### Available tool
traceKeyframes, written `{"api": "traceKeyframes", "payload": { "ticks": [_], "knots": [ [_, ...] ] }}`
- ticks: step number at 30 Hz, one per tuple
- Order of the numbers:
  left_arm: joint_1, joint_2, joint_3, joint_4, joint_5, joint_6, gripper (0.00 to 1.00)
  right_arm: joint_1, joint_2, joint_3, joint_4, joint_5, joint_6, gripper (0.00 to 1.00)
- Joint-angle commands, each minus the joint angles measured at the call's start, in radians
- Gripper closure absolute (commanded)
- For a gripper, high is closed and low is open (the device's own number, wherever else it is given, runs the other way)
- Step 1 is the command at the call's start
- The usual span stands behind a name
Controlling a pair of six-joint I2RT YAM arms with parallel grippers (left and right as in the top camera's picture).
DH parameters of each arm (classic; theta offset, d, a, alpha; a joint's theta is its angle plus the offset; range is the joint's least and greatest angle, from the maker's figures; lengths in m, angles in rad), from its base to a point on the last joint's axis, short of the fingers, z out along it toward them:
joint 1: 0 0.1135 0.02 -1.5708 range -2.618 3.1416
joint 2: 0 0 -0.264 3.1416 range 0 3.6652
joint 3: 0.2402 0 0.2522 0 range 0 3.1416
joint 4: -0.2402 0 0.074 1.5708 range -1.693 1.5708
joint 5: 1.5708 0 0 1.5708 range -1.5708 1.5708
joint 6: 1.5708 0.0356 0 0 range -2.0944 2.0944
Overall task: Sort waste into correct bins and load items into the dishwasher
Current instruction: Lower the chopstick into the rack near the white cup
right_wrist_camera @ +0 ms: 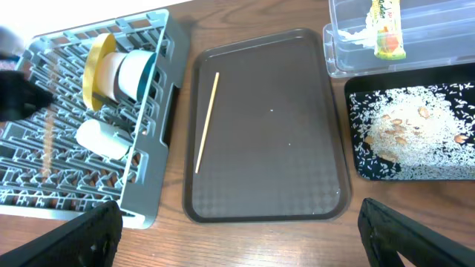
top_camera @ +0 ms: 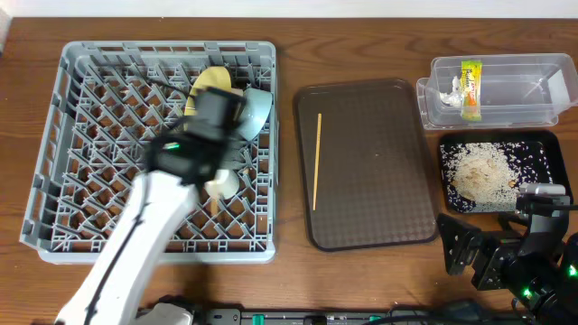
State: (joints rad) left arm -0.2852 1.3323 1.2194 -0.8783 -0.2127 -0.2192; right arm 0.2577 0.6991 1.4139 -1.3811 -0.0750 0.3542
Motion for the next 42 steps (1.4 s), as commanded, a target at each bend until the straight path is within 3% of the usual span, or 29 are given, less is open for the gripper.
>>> {"api": "traceKeyframes", "payload": {
  "ticks": [1, 5, 7, 14, 22, 35, 36, 37, 38, 39, 42],
  "knots": [
    [0.126, -0.027, 0.004, 0.018, 0.05, 0.153, 0.94, 0.011, -0.002, 0.019, -0.003, -0.005, -0.02, 0.01],
    [0.237, -0.016, 0.004, 0.04, 0.052, 0.265, 0.94, 0.011, -0.002, 0.019, -0.01, -0.006, -0.035, 0.01],
    [0.274, 0.001, 0.004, 0.053, 0.053, 0.379, 0.94, 0.011, -0.002, 0.019, -0.013, -0.005, -0.043, 0.01],
    [0.322, 0.022, 0.004, 0.058, 0.108, 0.592, 0.94, 0.011, -0.002, 0.019, -0.014, -0.005, -0.064, 0.01],
    [0.387, 0.093, 0.003, 0.04, 0.18, 0.622, 0.94, 0.011, -0.002, 0.019, -0.016, -0.005, -0.083, 0.01],
    [0.391, 0.177, 0.003, 0.043, 0.18, 0.598, 0.94, 0.011, -0.002, 0.019, -0.016, -0.004, -0.09, 0.01],
    [0.391, 0.177, 0.003, 0.047, 0.179, 0.583, 0.9, 0.011, -0.002, 0.019, -0.016, -0.004, -0.09, 0.01],
    [0.391, 0.176, 0.004, 0.051, 0.178, 0.562, 0.72, 0.011, -0.002, 0.02, -0.015, -0.004, -0.09, 0.01],
    [0.391, 0.175, 0.004, 0.055, 0.175, 0.544, 0.46, 0.011, -0.002, 0.019, -0.015, -0.004, -0.09, 0.01],
    [0.391, 0.175, 0.004, 0.056, 0.175, 0.535, 0.35, 0.011, -0.002, 0.02, -0.015, -0.005, -0.09, 0.01],
    [0.391, 0.175, 0.005, 0.06, 0.175, 0.535, 0.28, 0.011, -0.002, 0.02, -0.016, -0.005, -0.09, 0.01]
  ]
}}
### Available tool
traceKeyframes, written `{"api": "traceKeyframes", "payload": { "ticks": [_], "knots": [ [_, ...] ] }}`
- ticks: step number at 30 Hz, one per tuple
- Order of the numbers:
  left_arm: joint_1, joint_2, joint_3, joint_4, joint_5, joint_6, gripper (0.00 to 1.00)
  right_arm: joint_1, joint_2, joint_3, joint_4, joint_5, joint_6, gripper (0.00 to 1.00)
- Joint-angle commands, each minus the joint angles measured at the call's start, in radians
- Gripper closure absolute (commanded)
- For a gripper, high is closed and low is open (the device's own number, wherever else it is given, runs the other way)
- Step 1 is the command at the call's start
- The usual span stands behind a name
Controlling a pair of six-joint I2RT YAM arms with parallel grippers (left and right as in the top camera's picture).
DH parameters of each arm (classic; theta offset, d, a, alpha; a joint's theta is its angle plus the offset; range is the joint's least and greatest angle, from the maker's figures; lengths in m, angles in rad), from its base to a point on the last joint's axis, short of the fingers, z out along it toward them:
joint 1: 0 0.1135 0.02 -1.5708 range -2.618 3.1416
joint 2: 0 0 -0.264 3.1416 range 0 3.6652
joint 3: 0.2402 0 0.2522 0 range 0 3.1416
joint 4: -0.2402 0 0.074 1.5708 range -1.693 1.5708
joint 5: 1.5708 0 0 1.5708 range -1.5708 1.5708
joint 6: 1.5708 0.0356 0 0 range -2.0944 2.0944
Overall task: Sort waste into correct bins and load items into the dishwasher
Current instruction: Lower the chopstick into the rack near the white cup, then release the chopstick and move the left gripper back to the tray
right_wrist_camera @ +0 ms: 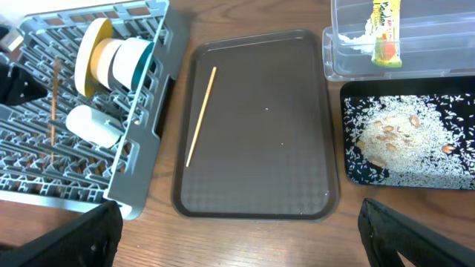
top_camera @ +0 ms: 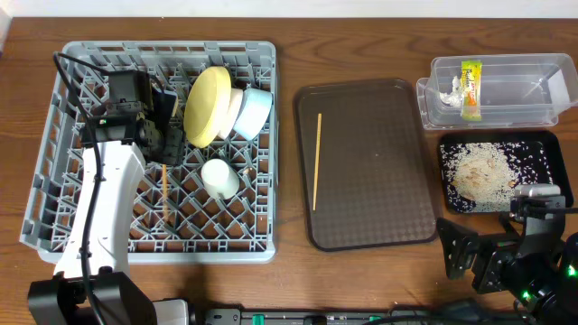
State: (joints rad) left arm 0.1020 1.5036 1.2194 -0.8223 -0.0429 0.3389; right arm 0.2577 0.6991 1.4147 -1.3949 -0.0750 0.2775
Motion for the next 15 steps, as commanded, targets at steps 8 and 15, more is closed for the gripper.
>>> {"api": "traceKeyframes", "payload": {
  "ticks": [8, 15],
  "knots": [
    [-0.005, -0.057, 0.058, -0.006, 0.052, -0.09, 0.27, 0.011, -0.002, 0.037, -0.005, -0.005, -0.013, 0.01],
    [-0.117, -0.261, 0.068, -0.006, 0.189, -0.127, 0.27, 0.011, -0.002, 0.083, -0.003, -0.004, -0.013, 0.01]
  ]
}}
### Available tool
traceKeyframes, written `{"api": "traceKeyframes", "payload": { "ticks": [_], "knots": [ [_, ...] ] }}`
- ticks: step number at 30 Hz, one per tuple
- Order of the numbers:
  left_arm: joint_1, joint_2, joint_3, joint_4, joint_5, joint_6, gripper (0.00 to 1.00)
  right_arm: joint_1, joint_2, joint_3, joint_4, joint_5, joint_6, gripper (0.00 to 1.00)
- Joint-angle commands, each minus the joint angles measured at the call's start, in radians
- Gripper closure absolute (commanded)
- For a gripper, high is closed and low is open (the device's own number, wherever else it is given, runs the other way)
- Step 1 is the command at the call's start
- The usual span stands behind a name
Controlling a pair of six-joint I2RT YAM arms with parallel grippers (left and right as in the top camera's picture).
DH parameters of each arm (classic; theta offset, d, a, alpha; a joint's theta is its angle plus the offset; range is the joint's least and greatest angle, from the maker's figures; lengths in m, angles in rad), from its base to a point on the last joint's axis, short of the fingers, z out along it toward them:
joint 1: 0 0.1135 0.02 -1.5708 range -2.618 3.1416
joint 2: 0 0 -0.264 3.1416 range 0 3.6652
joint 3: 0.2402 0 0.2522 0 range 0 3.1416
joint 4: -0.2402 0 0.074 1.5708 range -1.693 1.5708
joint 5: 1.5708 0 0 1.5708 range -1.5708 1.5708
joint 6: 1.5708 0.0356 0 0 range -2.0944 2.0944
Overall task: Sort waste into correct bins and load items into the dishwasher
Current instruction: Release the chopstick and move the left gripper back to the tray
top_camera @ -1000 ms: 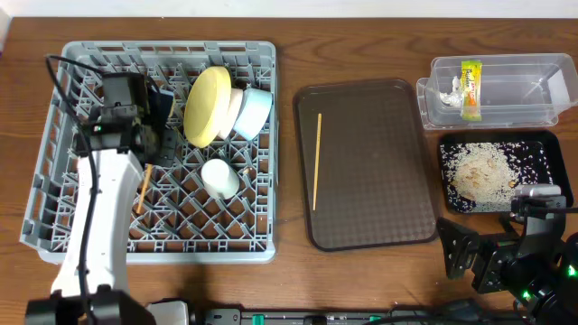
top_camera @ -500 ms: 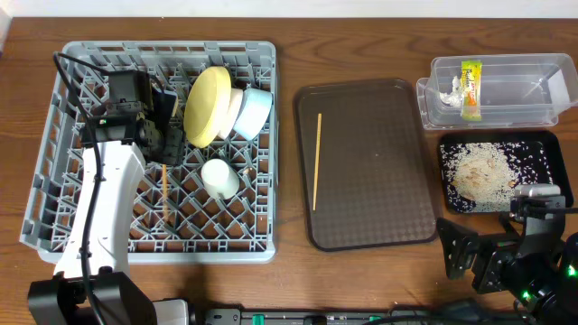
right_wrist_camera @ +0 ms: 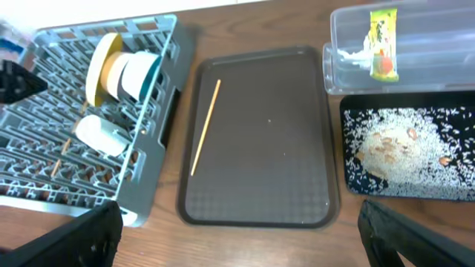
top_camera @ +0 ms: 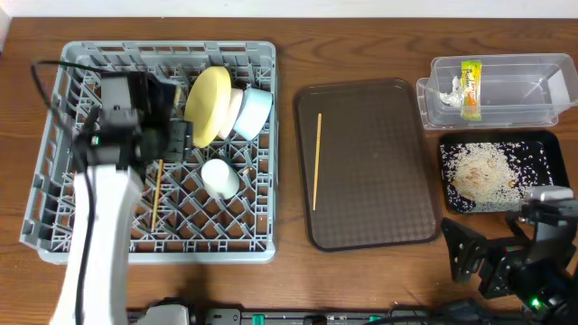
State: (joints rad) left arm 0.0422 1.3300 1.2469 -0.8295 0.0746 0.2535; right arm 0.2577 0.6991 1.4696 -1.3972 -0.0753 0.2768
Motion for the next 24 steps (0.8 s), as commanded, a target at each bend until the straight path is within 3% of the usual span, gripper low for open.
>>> {"api": "traceKeyframes", "payload": {
  "ticks": [1, 11, 14, 24],
  "knots": [
    [-0.087, -0.109, 0.04, 0.003, 0.072, -0.046, 0.27, 0.011, -0.002, 0.034, -0.001, -0.004, -0.013, 0.01],
    [-0.471, -0.051, 0.038, 0.09, 0.062, -0.148, 0.27, 0.011, -0.002, 0.043, -0.001, -0.004, -0.012, 0.01],
    [-0.528, 0.031, 0.037, 0.148, 0.023, -0.227, 0.27, 0.011, -0.002, 0.043, -0.006, -0.005, -0.011, 0.01],
    [-0.641, 0.335, 0.037, 0.25, -0.021, -0.332, 0.31, 0.011, -0.002, 0.043, -0.013, -0.004, -0.008, 0.01]
  ]
}}
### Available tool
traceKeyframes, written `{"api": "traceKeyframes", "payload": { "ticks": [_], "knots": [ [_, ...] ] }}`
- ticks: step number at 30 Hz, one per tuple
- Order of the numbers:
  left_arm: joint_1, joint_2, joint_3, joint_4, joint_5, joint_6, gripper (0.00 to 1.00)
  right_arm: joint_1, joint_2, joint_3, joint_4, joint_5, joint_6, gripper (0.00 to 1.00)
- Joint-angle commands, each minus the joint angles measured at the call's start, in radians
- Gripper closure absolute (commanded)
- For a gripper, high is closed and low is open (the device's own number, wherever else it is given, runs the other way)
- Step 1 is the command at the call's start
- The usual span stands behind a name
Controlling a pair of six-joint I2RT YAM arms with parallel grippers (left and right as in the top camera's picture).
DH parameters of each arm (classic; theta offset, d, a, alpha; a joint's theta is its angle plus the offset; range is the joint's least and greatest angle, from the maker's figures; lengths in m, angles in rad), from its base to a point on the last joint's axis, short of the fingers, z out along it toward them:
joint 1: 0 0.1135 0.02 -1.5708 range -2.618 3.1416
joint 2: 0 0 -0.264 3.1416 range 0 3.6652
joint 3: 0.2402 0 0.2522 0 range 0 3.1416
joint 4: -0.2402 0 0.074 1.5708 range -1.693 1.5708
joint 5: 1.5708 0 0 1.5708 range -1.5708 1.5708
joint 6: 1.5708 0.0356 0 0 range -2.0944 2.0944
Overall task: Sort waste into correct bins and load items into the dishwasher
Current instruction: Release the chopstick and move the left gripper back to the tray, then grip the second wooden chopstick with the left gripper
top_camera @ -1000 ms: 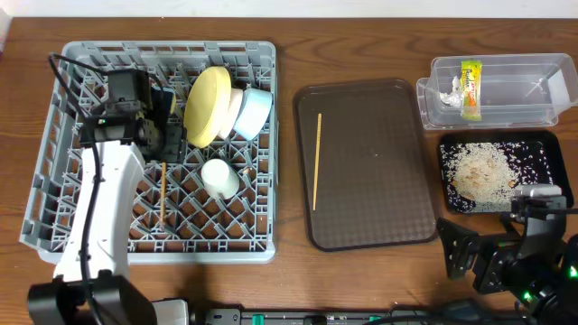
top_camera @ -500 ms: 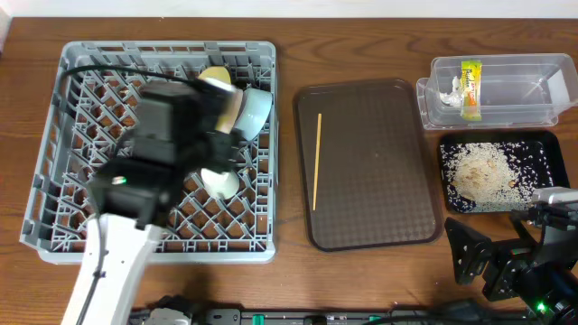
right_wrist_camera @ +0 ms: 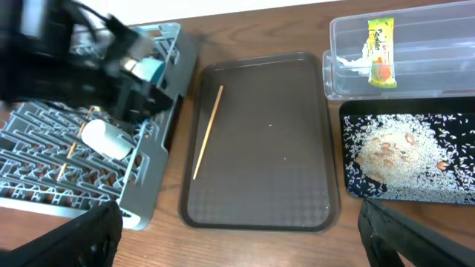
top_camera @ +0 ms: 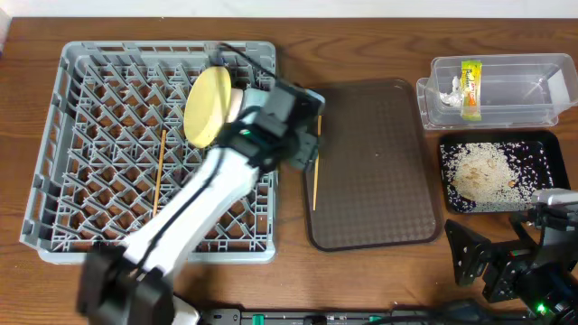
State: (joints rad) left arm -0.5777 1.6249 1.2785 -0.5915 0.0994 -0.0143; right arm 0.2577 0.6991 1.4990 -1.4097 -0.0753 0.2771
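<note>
One wooden chopstick [top_camera: 315, 171] lies lengthwise on the left part of the brown tray [top_camera: 379, 181]; it also shows as chopstick [right_wrist_camera: 208, 132]. A second chopstick [top_camera: 159, 171] rests in the grey dish rack [top_camera: 54, 135], left of the yellow plate [top_camera: 206, 106] and the bowls. My left gripper [top_camera: 304, 135] reaches over the rack's right edge, right beside the tray chopstick's far end, blurred, apparently open and empty. My right gripper [top_camera: 501, 264] hovers open at the table's front right, its fingertips [right_wrist_camera: 82, 241] at the frame's bottom corners.
A clear bin [top_camera: 501, 88] holding a yellow-green wrapper [top_camera: 469, 88] and crumpled paper stands at the back right. In front of it is a black tray [top_camera: 542, 149] with rice and scraps. A white cup [right_wrist_camera: 104, 137] lies in the rack.
My left gripper has gone from the rack's left-middle, beside the yellow plate, to the rack's right edge next to the tray chopstick. The chopstick in the rack has stayed put. The right arm barely moved.
My left arm was over the middle of the rack, blurred. Then its gripper stood at the rack's left part with a chopstick lying in the rack beneath it. The chopstick stayed there, and the gripper is now over by the tray.
</note>
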Motion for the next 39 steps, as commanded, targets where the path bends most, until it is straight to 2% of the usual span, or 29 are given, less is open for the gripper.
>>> {"api": "traceKeyframes", "payload": {
  "ticks": [1, 5, 10, 31, 39],
  "knots": [
    [-0.031, 0.066, 0.006, 0.021, -0.084, -0.085, 0.31, 0.011, -0.002, 0.014, -0.001, -0.004, -0.009, 0.01],
    [-0.051, 0.137, 0.006, 0.042, -0.174, -0.144, 0.32, 0.011, -0.002, 0.014, -0.001, -0.004, -0.009, 0.01],
    [-0.055, 0.192, 0.006, 0.064, -0.179, -0.195, 0.32, 0.011, -0.002, 0.014, 0.0, -0.004, -0.009, 0.01],
    [-0.115, 0.339, 0.006, 0.169, -0.19, -0.257, 0.37, 0.011, -0.002, 0.014, -0.01, -0.004, -0.001, 0.01],
    [-0.115, 0.393, 0.006, 0.205, -0.154, -0.257, 0.5, 0.011, -0.002, 0.014, -0.021, -0.004, -0.001, 0.01]
  ]
}}
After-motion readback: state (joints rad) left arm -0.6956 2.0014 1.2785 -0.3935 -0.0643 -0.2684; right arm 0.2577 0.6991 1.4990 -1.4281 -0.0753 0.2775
